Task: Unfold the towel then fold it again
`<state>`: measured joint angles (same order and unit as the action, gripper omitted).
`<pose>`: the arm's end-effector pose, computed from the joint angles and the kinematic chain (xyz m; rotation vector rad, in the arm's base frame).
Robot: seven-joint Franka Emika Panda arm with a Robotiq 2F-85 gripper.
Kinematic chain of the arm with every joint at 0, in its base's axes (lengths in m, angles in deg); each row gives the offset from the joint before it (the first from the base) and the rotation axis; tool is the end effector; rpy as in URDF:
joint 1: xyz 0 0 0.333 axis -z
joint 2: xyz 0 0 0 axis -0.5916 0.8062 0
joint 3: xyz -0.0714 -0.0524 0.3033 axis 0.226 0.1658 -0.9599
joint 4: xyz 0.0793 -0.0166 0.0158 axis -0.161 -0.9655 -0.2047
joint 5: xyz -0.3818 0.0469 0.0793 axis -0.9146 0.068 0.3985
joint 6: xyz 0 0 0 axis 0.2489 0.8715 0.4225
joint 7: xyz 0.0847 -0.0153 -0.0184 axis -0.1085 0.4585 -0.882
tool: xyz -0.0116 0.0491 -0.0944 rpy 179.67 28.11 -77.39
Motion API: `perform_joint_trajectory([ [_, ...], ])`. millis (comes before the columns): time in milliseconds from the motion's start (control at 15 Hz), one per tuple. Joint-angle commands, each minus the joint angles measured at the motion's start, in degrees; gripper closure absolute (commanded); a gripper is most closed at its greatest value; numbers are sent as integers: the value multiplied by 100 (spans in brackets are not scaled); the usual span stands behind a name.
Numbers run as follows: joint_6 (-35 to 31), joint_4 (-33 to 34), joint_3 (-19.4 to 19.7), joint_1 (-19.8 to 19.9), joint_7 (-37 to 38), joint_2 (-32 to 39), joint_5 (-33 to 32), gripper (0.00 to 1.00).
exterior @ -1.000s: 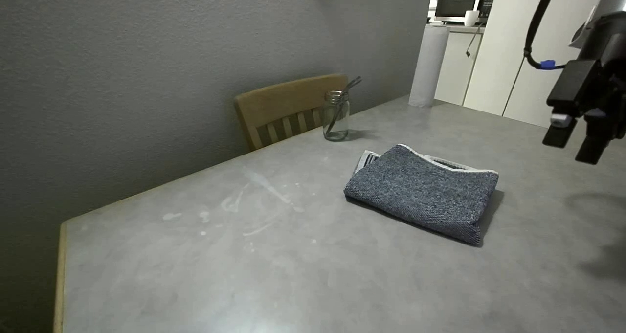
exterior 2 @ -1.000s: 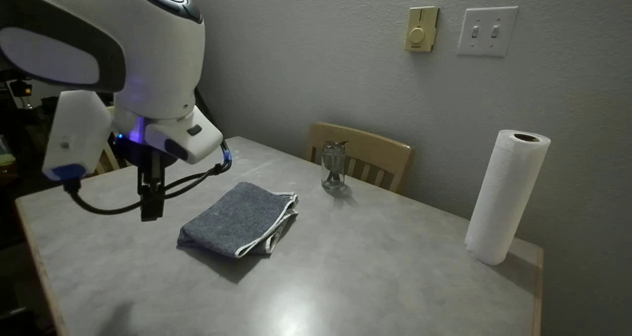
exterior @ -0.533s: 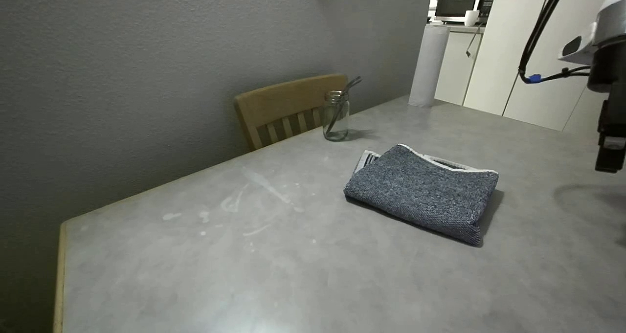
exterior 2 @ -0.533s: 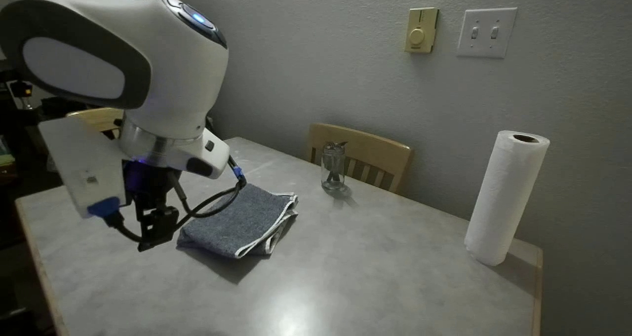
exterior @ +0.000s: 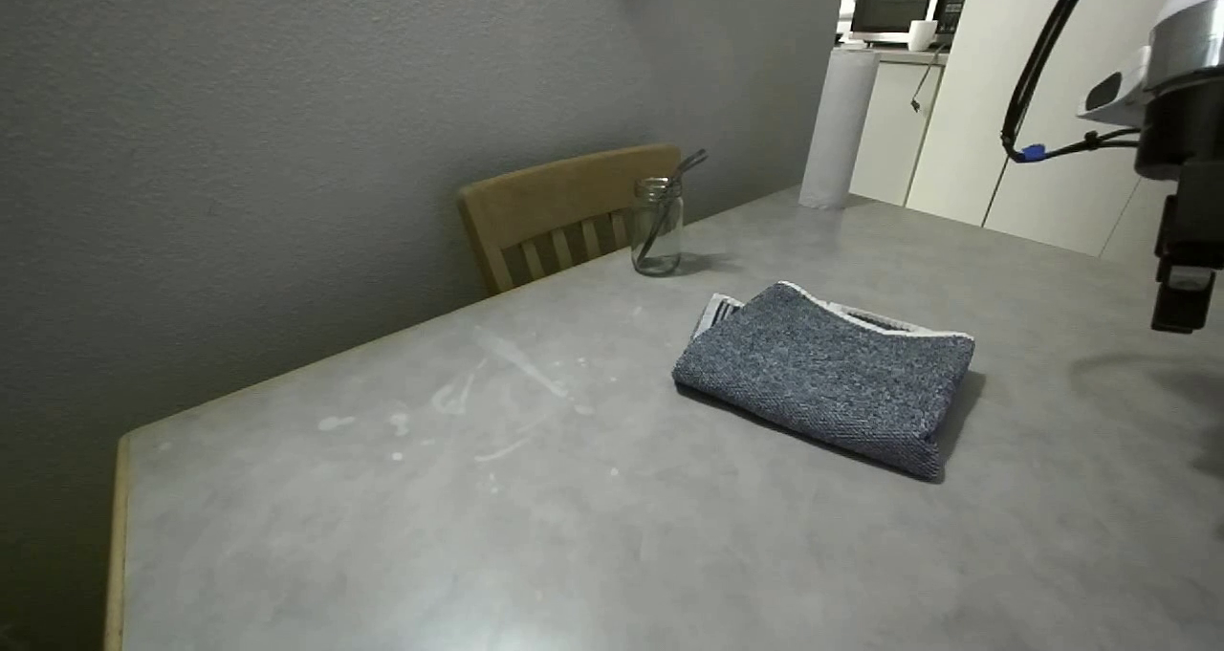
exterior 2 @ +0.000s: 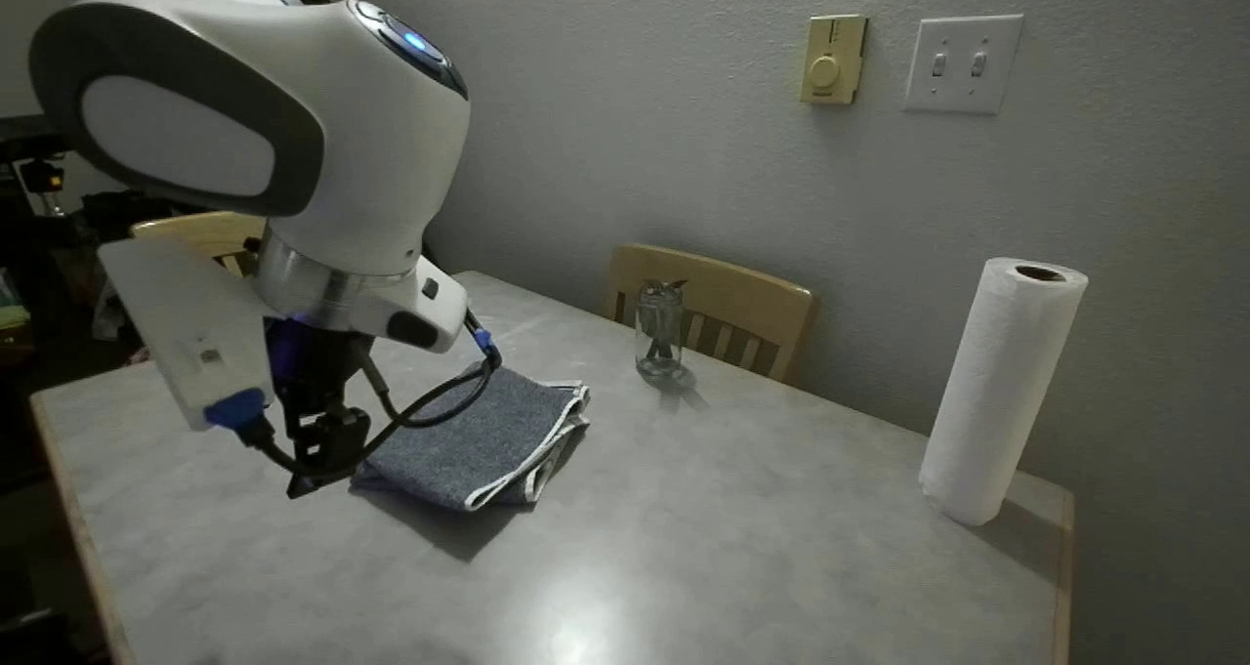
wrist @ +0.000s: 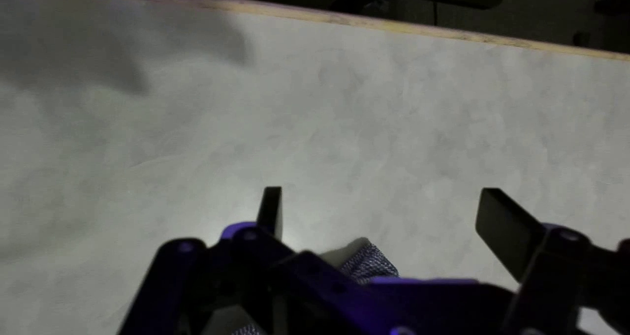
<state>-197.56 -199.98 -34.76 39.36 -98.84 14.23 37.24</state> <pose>0.4000 -0.0892 0.2626 -2.6807 -0.0890 0.3161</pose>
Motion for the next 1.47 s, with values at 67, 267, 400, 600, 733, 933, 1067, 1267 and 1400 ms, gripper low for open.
perform_joint_trajectory([
  [67,-227,388,-105,254,-301,615,-66,0],
  [267,-180,701,-137,371,-468,902,-121,0],
  [400,-62,978,-173,432,-580,1086,-188,0],
  [600,53,1303,-289,508,-833,1346,-251,0],
  [733,-96,1104,-352,535,-706,1157,-192,0],
  [933,-100,1147,-411,559,-700,1205,-199,0],
  [1067,-100,1146,-415,562,-699,1204,-198,0],
  [1267,-111,1200,-458,589,-783,1328,-80,0],
  [1400,-90,1348,-529,587,-758,1542,45,0],
])
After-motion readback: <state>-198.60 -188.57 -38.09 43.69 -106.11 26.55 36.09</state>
